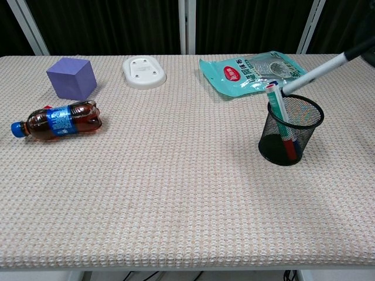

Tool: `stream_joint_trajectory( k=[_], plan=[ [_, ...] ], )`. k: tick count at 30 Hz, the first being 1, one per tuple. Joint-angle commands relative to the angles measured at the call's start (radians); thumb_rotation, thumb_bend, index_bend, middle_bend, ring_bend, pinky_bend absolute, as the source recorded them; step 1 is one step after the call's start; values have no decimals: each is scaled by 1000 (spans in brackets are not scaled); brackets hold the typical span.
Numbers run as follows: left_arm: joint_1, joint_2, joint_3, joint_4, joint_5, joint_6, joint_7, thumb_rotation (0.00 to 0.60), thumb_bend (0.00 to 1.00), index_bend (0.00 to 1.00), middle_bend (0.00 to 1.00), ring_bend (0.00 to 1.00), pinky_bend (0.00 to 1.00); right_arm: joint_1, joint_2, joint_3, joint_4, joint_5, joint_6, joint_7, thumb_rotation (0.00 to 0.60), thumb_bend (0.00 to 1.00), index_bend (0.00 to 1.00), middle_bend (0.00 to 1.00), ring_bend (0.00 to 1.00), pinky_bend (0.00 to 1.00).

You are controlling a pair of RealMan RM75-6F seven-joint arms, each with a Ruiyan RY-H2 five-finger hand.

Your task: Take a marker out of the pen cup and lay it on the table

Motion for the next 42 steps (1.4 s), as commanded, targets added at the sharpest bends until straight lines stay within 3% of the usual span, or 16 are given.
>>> stream_joint_trajectory(
  k=[1,9,17,21,24,27,28,32,42],
  plan=[
    [0,0,0,2,0,-2,-2,600,223,51,9,0,55,-23,20,14,16,15,24,8,600,399,649,0,0,0],
    [-2,-3,-2,11,-9,-15,-7,600,224,51,9,0,54,-18,-22,10,145,79,-32,5,600,423,672,0,0,0],
    [-2,-7,-2,24,-15,-23,-4,600,224,51,9,0,54,-3,-110,-20,292,75,-70,-34,600,404,671,0,0,0],
    [-3,-3,-6,23,-6,-12,-11,600,226,51,9,0,54,-4,-127,-38,316,67,-86,-24,600,355,540,0,0,0],
    [-3,-2,-5,20,-2,-12,-12,600,227,51,9,0,54,-6,-120,-61,313,60,-109,-35,600,288,371,0,0,0],
    [-3,1,-2,15,-1,-15,-11,600,227,51,9,0,54,-11,-87,-87,274,47,-129,-43,600,166,59,0,0,0],
    [-2,2,-2,13,-1,-14,-11,600,227,51,9,0,54,-15,-63,-97,242,53,-143,-50,600,139,21,0,0,0],
    [1,1,-3,12,-6,-12,-11,600,227,51,9,0,54,-33,4,-115,143,51,-144,-49,600,36,0,0,0,0],
    [-2,-3,-9,10,5,1,-2,600,227,51,9,0,54,-162,91,-124,102,7,68,6,600,56,0,0,0,0]
  ],
)
